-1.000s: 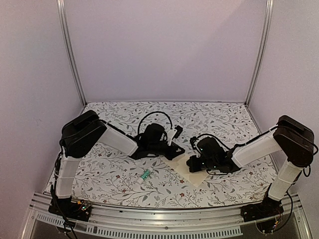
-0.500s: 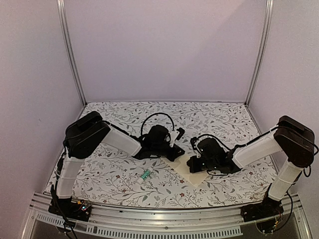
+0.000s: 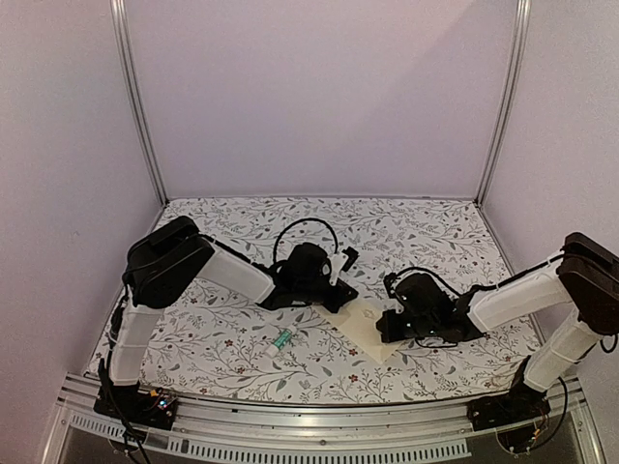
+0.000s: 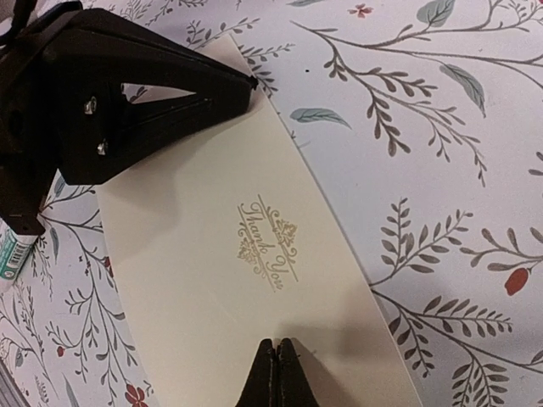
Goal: Place the letter into the envelope and seal it
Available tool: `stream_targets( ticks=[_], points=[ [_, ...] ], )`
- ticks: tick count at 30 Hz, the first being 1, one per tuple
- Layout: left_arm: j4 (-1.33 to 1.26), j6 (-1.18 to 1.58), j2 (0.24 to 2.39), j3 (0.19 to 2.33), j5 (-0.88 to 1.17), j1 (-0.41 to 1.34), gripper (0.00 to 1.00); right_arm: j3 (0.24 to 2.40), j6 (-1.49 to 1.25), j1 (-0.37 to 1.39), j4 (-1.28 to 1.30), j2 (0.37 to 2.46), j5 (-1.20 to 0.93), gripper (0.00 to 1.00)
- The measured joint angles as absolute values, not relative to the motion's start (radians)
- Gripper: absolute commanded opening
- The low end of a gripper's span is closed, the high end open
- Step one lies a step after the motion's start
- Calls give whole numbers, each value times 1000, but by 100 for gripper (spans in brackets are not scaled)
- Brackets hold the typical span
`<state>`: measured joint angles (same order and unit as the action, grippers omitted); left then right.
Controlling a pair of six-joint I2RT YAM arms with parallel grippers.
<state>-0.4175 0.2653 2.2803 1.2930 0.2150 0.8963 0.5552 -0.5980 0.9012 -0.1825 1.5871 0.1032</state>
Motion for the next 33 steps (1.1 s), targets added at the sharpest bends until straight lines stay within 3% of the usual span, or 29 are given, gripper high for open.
stream_targets(
  ticks=[9, 11, 14, 18, 21, 26, 33],
  points=[
    [-400, 249, 2268, 1293, 204, 896, 4, 534, -624, 902, -65, 1503, 122, 2],
    [-377, 239, 2253, 1293, 194, 895, 7, 552, -616, 902, -14, 1487, 125, 12],
    [-341, 233, 2219, 1293, 192, 888, 12, 593, -591, 902, 42, 1451, 133, 40],
    [-290, 226, 2135, 1295, 188, 870, 28, 654, -547, 893, 85, 1359, 157, 61],
    [-260, 212, 2035, 1288, 170, 855, 53, 705, -511, 873, 107, 1287, 183, 78],
    [-257, 197, 1803, 1201, 113, 812, 83, 781, -431, 826, 130, 1207, 260, 93],
    [-218, 187, 1581, 1048, -2, 694, 88, 772, -292, 701, 87, 1097, 332, 99]
  ],
)
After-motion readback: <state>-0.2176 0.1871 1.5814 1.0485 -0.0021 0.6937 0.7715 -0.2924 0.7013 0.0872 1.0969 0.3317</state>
